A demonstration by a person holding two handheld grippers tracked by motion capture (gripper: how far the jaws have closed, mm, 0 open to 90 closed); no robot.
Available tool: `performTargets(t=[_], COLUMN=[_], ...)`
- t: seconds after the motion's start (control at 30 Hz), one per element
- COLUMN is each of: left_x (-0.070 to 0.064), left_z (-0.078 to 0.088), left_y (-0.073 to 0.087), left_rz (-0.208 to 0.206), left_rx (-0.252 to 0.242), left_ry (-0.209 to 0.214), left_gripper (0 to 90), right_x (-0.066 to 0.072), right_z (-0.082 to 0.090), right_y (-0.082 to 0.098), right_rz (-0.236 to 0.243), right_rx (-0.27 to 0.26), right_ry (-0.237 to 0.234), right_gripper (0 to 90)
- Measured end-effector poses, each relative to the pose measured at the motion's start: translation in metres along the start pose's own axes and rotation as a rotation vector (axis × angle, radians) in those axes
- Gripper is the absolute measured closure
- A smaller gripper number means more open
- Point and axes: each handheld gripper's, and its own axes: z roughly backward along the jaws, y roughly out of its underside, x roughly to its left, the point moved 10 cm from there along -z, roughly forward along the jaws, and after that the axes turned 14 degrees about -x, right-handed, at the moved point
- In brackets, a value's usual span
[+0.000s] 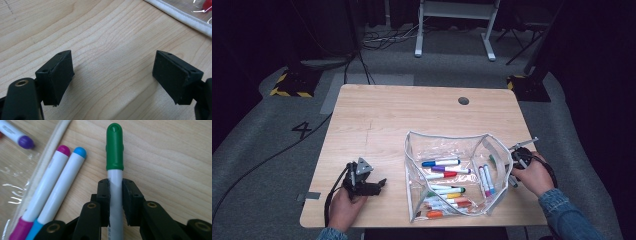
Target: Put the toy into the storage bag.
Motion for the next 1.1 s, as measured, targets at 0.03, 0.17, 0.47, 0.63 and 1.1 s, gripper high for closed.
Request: performTargets(t=[0.03, 0.17, 0.47, 0.63, 1.1], left_x=[0.000, 0.000, 0.000, 0.000, 0.000], left_z=[0.000, 0.000, 0.001, 0.001, -0.001], left_y=[0.000, 0.000, 0.001, 0.001, 0.000], left_rz=[0.000, 0.000, 0.002, 0.002, 0.003], left_rx=[0.000, 0.000, 0.001, 0.002, -0.001], left_ry=[0.000, 0.000, 0.000, -0.001, -0.002], left_gripper=[17.4, 17.4, 17.4, 17.4, 17.2], right_x=[0.000, 0.002, 0.015, 0.022, 0.079], right_z=[0.005, 0.026, 0.082, 0.106, 0.151], right_y=[-0.003, -0.015, -0.053, -0.070, -0.107], right_rz=[-0.006, 0.009, 0.062, 0.092, 0.241], right_rx=[-0.006, -0.037, -0.121, -0.157, -0.211], right_ry=[-0.006, -0.018, -0.052, -0.065, -0.120], right_gripper=[77.1, 77.1, 77.1, 77.1, 77.1])
